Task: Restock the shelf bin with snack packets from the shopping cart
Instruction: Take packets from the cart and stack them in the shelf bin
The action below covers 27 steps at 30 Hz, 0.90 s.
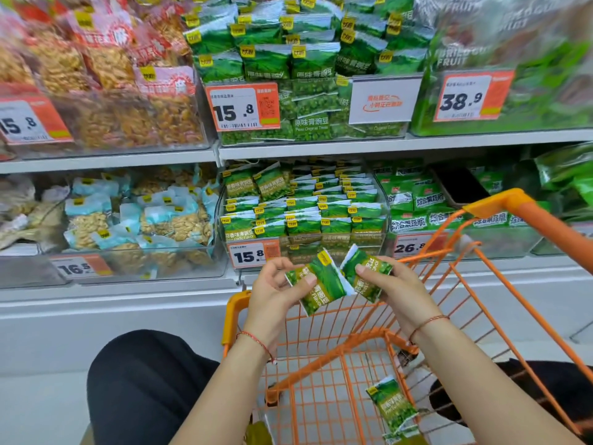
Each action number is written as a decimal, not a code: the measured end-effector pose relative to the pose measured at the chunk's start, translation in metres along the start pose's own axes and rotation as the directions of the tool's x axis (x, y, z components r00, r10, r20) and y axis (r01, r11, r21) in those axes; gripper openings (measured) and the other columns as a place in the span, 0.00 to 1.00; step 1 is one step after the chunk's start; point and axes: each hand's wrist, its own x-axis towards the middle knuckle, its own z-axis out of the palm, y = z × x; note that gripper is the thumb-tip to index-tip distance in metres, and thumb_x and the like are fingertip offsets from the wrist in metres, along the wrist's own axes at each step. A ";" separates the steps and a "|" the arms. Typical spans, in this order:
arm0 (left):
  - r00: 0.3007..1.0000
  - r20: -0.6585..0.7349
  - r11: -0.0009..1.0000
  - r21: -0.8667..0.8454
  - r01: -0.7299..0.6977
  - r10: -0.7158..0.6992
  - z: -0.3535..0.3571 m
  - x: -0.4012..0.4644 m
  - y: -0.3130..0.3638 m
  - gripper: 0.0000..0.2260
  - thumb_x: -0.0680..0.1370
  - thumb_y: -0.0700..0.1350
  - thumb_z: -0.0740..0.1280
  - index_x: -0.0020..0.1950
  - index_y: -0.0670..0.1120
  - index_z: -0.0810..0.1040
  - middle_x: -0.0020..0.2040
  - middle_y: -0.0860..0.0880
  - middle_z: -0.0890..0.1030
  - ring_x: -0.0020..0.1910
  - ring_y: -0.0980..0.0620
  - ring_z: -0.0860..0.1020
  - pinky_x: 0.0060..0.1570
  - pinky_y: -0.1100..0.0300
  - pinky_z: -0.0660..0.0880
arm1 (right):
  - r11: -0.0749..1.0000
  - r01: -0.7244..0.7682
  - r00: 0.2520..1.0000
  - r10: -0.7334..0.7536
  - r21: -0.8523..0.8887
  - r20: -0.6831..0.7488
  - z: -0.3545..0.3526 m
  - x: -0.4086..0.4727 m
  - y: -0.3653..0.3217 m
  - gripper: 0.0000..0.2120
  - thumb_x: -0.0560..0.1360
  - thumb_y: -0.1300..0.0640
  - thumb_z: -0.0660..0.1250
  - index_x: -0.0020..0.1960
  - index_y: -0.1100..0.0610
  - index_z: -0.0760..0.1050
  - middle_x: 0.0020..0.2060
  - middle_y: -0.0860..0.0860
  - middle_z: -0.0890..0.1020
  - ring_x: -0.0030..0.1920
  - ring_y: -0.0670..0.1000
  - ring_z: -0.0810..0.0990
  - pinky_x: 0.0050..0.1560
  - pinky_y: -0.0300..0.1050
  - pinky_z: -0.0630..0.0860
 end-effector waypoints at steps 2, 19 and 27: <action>0.999 0.017 0.998 -0.023 0.051 -0.051 0.000 0.001 -0.002 0.15 0.73 0.34 0.70 0.56 0.46 0.73 0.52 0.45 0.81 0.46 0.49 0.81 0.39 0.56 0.80 | 0.996 -0.044 0.999 0.045 0.075 -0.005 0.000 0.000 -0.001 0.18 0.71 0.57 0.73 0.59 0.56 0.74 0.50 0.55 0.81 0.50 0.54 0.81 0.54 0.52 0.78; 0.995 0.096 0.954 0.301 -0.007 -0.023 0.019 -0.011 -0.007 0.22 0.73 0.63 0.66 0.47 0.44 0.76 0.43 0.46 0.76 0.44 0.52 0.74 0.53 0.47 0.74 | 0.999 0.044 0.994 -0.046 0.025 0.104 0.023 -0.015 0.000 0.16 0.78 0.59 0.63 0.64 0.63 0.69 0.44 0.53 0.82 0.49 0.49 0.81 0.53 0.47 0.78; 0.997 0.034 0.960 0.273 0.062 -0.074 0.023 -0.012 -0.005 0.20 0.75 0.58 0.58 0.65 0.54 0.71 0.63 0.50 0.76 0.59 0.52 0.75 0.59 0.48 0.71 | 0.962 0.227 0.943 -0.179 -0.151 0.279 0.035 -0.029 -0.008 0.11 0.72 0.58 0.70 0.53 0.50 0.77 0.46 0.40 0.84 0.49 0.39 0.81 0.47 0.30 0.75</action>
